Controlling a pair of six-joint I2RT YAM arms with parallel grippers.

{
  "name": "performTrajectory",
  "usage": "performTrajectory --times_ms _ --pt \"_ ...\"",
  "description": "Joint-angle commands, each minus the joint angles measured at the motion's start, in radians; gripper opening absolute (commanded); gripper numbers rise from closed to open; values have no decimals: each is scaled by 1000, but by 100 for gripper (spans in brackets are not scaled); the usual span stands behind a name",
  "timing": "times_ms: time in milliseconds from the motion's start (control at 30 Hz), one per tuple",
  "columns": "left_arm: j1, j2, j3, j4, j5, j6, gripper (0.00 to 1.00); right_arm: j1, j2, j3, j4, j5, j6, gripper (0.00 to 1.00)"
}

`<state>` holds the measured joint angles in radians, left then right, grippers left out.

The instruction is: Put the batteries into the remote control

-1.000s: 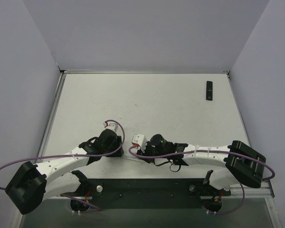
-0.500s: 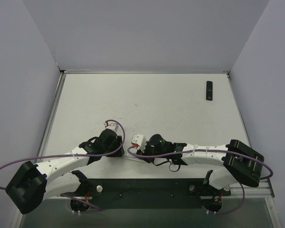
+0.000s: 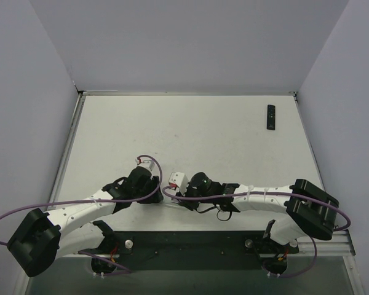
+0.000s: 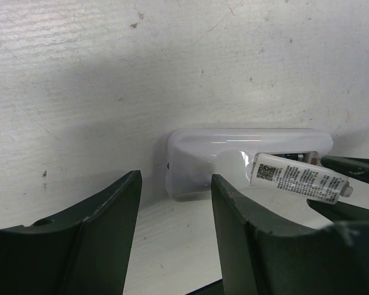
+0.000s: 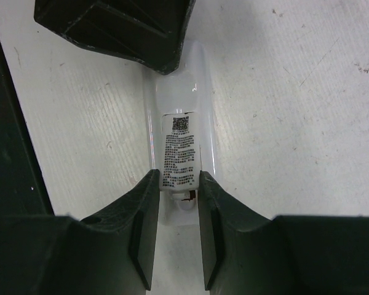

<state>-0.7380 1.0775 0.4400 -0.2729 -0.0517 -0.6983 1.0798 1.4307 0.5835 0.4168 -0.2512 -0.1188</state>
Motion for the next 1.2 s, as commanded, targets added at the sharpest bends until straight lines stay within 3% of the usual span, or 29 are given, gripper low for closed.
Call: performTrajectory --times_ms 0,367,700,1167 --pt "-4 -13 23 49 30 -23 59 -1 17 50 -55 38 30 0" --pt "-11 -8 9 75 36 -52 58 6 5 136 -193 21 71 0" --pt "-15 -5 9 75 32 -58 55 6 27 130 -176 -34 62 0" --pt "-15 22 19 55 12 -49 55 8 -56 119 -154 44 59 0"
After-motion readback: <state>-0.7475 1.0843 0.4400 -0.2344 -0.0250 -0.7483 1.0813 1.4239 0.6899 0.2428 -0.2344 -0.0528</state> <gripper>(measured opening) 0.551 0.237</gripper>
